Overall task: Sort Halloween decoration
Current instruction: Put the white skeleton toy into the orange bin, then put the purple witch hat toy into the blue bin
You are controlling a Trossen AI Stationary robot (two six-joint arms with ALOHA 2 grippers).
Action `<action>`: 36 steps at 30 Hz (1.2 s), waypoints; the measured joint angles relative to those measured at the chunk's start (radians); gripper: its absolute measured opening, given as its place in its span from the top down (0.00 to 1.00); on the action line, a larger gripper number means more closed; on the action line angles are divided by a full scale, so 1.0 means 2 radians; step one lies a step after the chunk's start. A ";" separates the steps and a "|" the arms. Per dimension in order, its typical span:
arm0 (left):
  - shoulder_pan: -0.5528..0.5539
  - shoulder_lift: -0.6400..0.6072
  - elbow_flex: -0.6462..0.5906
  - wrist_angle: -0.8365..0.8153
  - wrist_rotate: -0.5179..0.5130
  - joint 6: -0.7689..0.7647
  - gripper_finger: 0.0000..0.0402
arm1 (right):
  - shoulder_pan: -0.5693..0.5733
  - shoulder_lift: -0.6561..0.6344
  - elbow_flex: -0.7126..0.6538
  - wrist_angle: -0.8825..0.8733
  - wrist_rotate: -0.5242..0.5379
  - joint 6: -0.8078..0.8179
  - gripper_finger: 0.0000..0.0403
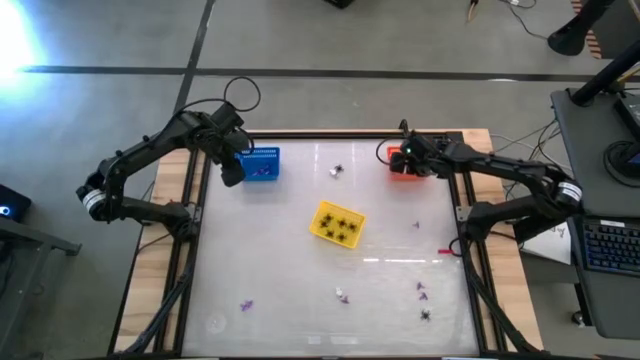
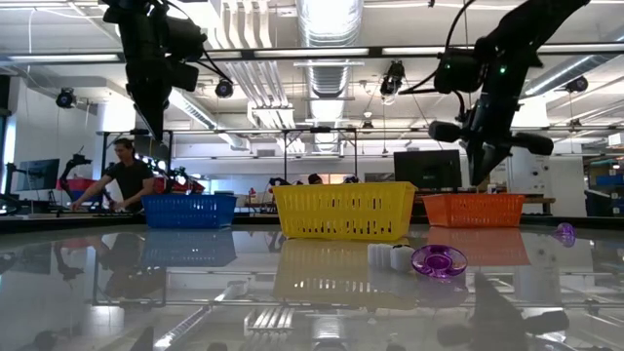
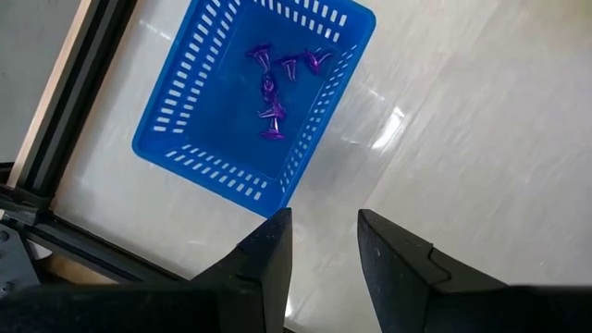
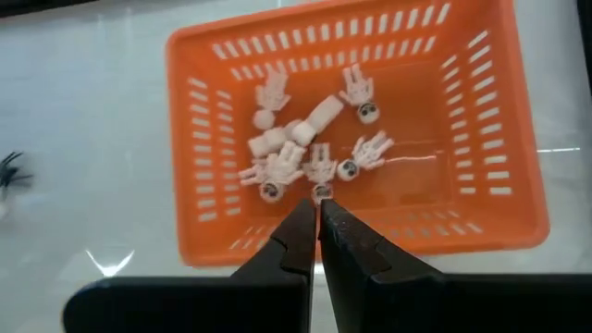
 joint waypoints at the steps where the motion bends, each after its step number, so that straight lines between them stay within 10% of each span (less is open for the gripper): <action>1: 0.000 0.000 0.000 0.000 0.000 -0.001 0.73 | -0.004 0.002 0.000 0.000 0.000 -0.003 0.97; 28: 0.000 0.001 0.000 -0.002 -0.008 -0.028 0.60 | 0.022 0.019 0.096 -0.001 -0.014 -0.114 0.97; 36: 0.000 0.001 0.000 -0.006 0.004 -0.040 0.56 | 0.063 0.016 0.158 -0.080 -0.099 -0.132 0.97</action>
